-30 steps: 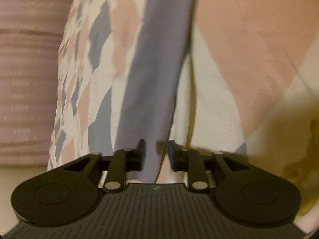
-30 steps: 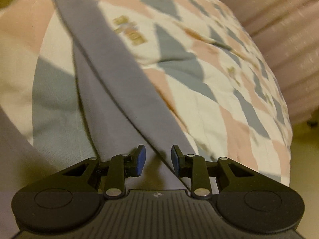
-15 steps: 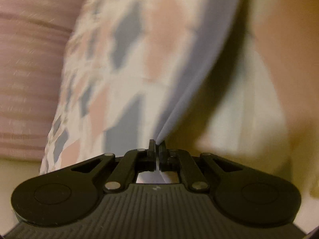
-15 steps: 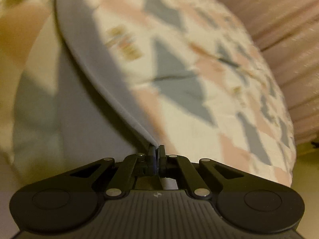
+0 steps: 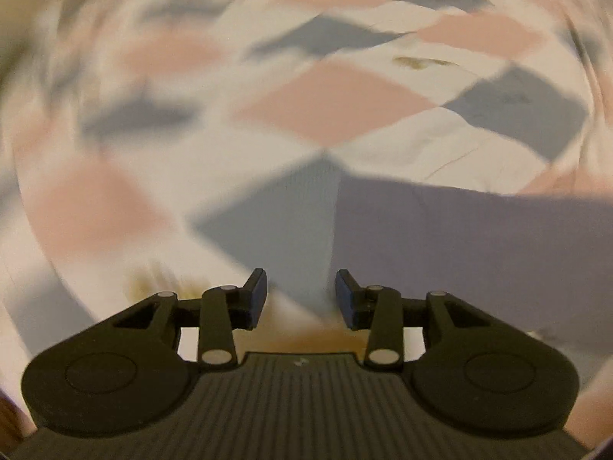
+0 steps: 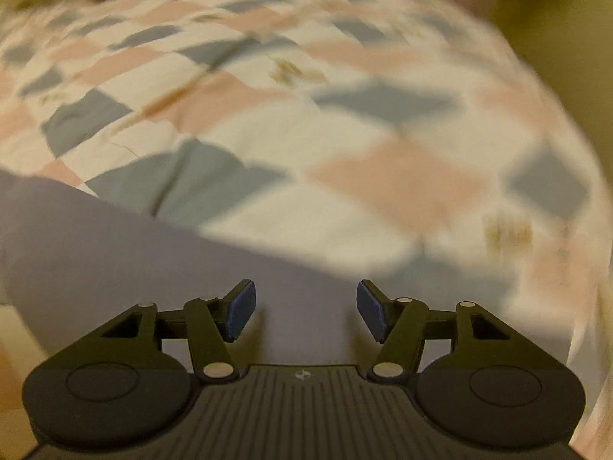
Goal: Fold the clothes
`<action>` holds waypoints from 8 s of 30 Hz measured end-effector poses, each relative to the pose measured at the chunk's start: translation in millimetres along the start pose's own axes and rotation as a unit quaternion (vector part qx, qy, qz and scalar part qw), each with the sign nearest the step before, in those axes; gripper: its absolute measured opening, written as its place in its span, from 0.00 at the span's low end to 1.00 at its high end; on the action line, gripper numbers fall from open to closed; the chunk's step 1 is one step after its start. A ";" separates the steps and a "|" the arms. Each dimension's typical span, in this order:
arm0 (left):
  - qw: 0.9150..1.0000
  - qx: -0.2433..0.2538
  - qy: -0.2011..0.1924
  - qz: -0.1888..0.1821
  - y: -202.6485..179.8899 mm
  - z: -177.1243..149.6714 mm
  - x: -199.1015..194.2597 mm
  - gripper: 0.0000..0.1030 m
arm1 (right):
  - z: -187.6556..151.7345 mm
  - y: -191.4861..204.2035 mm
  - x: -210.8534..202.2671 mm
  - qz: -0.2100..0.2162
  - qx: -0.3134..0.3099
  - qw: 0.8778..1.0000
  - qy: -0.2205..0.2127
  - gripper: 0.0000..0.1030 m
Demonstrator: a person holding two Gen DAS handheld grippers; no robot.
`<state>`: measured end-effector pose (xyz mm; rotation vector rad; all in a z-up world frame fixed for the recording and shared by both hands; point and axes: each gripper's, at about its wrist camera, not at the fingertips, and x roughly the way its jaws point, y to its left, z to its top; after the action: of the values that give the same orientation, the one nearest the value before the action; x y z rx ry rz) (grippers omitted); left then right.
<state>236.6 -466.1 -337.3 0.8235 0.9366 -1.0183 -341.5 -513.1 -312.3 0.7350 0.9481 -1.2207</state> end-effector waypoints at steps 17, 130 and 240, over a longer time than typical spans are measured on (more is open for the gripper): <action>0.987 -0.121 -0.091 -0.061 3.1 -21.4 19.2 0.06 | -128.9 -0.3 -67.5 0.048 0.168 0.981 0.084 0.58; 0.990 0.084 -0.116 -0.016 -78.6 -471.3 -471.2 0.73 | -375.3 57.6 -432.0 0.012 0.162 0.986 -0.048 0.98; 0.859 0.421 -0.284 0.067 -204.7 -424.2 -196.9 0.08 | -353.3 -36.3 -145.1 0.052 -0.359 0.905 -0.222 0.39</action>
<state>-105.8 -87.5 -342.7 1.1806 -0.1249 -1.4592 -457.6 -148.2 -336.5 -0.0855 0.8681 -0.7953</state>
